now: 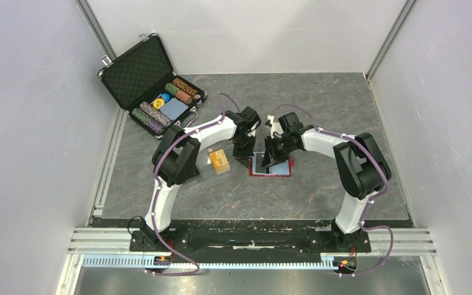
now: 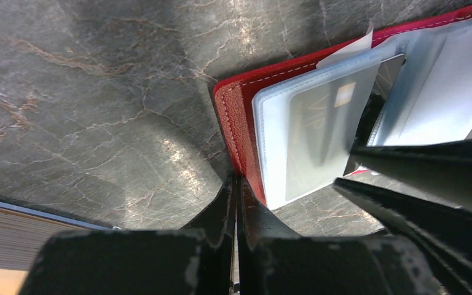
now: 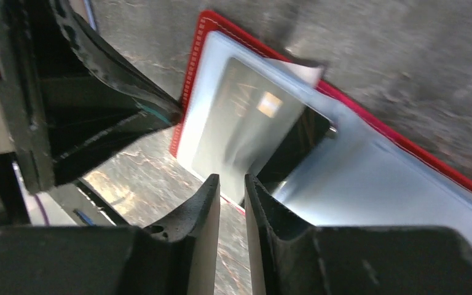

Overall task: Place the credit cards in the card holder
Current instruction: Insert the credit card into the card holder.

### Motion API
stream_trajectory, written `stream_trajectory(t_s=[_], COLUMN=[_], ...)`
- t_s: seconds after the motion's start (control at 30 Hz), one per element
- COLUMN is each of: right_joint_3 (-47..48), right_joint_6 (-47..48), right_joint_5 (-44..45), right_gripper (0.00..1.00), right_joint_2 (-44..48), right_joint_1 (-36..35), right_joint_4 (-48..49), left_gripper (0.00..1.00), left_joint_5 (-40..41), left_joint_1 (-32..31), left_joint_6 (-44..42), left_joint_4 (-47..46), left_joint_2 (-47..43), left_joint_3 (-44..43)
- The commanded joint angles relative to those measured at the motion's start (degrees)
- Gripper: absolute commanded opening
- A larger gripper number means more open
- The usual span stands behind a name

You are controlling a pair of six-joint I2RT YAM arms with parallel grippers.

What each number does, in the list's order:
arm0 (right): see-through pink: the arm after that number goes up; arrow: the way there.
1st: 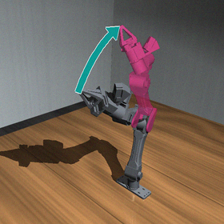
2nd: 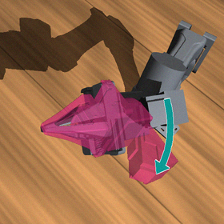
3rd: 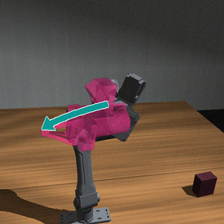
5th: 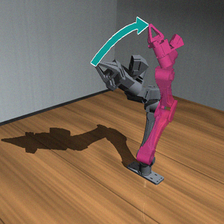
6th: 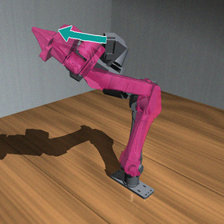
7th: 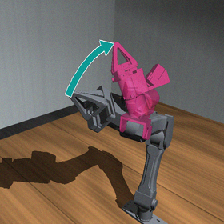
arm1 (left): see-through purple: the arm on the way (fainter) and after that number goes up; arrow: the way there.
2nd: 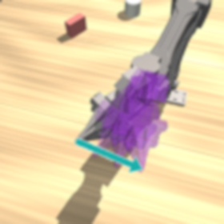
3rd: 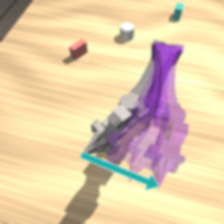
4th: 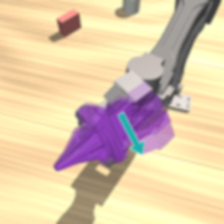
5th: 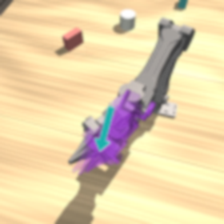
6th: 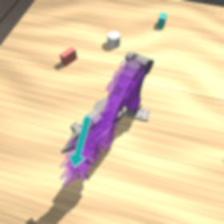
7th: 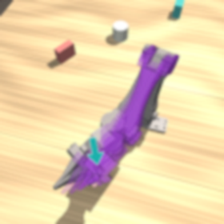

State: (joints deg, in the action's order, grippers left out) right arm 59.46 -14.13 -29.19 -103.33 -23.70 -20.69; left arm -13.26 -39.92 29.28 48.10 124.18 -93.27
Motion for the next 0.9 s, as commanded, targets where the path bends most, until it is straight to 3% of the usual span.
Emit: stream_trajectory(t_s=[0.0, 0.27, 0.6, 0.87], right_joint_3=[3.33, 4.82, 4.98, 5.24], right_joint_6=[-3.19, -3.49, 1.97, 3.56], right_joint_5=[-5.5, -2.91, 7.94, 9.49], right_gripper=[0.21, 0.15, 0.34, 0.35], right_joint_2=[-2.08, -1.25, 1.36, 0.49], right_joint_1=[-2.13, -2.49, -1.43, -1.39], right_joint_4=[4.05, 2.63, -5.11, -6.17], left_gripper=[0.02, 0.02, 0.02, 0.02], left_joint_5=[-1.2, 0.07, 0.31, 0.26], left_joint_1=[-1.12, -1.29, -1.39, -1.56], left_joint_6=[-1.7, -1.97, -1.97, -2.05], left_joint_4=[0.64, 1.32, 1.34, 1.31], left_joint_2=[3.79, 3.0, 2.9, 3.07], left_joint_3=[0.2, 0.2, 0.58, 0.55])
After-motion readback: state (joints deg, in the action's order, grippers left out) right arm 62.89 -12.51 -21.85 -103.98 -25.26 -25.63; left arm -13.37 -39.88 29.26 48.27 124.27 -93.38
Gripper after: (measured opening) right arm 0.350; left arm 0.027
